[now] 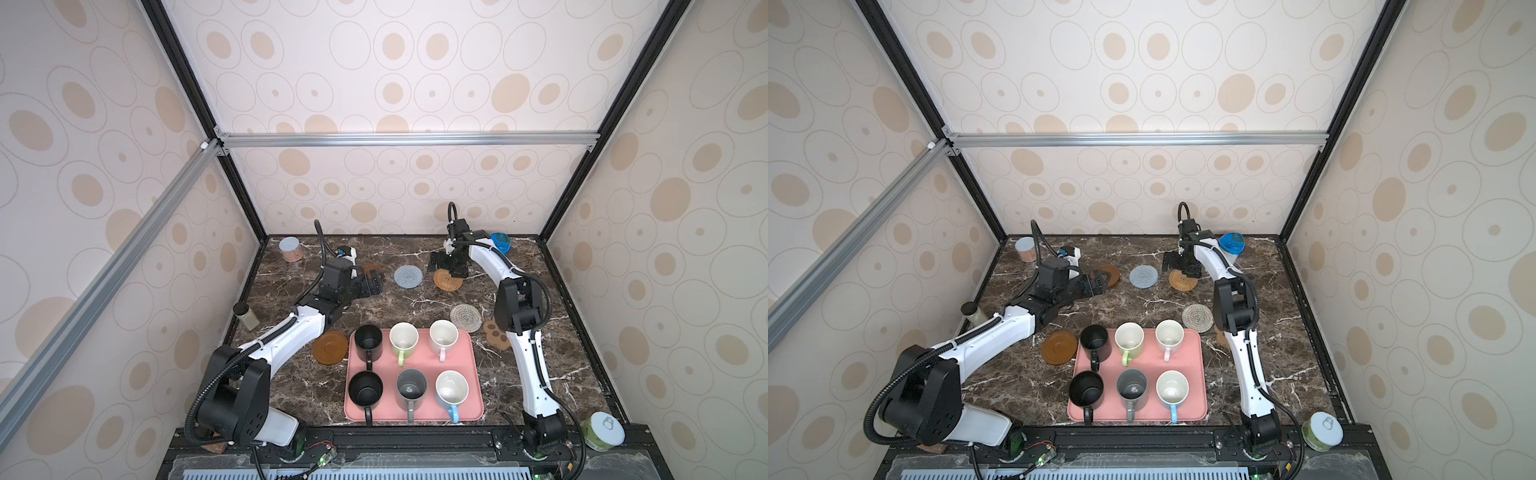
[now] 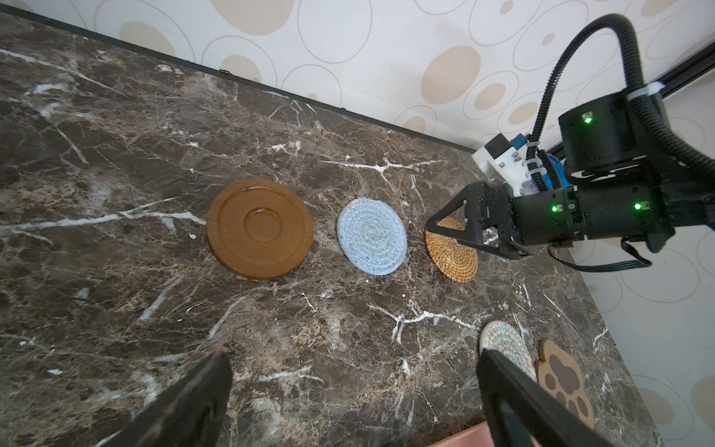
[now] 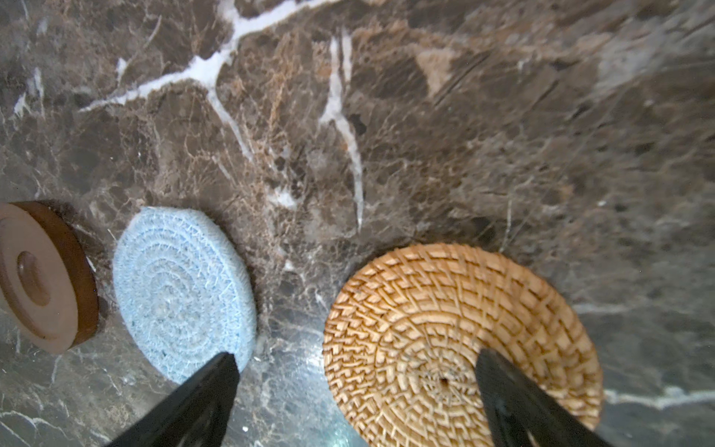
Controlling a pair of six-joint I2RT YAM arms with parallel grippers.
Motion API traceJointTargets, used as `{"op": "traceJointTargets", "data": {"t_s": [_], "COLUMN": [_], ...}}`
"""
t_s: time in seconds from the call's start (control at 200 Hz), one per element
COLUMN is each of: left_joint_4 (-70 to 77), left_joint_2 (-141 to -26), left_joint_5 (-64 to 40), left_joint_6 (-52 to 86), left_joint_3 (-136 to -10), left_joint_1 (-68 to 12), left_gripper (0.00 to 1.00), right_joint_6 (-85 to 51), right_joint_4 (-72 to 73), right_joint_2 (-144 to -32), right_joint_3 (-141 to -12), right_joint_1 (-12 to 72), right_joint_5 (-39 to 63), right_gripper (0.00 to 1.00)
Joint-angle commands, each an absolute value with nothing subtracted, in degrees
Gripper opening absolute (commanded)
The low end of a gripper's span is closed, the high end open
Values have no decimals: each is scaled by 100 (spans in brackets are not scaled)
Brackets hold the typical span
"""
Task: Place cups on coasters
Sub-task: Move the coaster to the top-center of the table.
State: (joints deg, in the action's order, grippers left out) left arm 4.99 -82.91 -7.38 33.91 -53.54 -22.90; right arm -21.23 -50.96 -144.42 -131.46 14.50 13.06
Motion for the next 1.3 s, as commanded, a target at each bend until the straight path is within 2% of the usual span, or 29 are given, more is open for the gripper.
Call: {"op": "traceJointTargets", "data": {"t_s": [0.0,0.42,0.89,1.296], "left_joint_4": [431,391,398,79], "left_joint_2": [-8082,-7978,-7966,-8015], "left_joint_5": [-686,-640,-598,-501], "left_joint_6": [3507,3507,3507,3450], "left_joint_3": [-5330,-5267,-5223,-5408], "left_joint_1": [-2331,-2326,-2329,-2324], "left_gripper": [100,100,100,100], "right_joint_6": [-2114,-2362,-2417,-2291], "right_joint_4": [-5365,-5142,-5075,-5028], "right_joint_2": [-14327,-14493,-14538,-13867], "right_joint_3": [-13131,-13130,-13127,-13547], "right_joint_1": [1424,1421,1422,1424], "right_joint_5": [1310,1623,1493,1876], "right_gripper": [100,100,100,100]}}
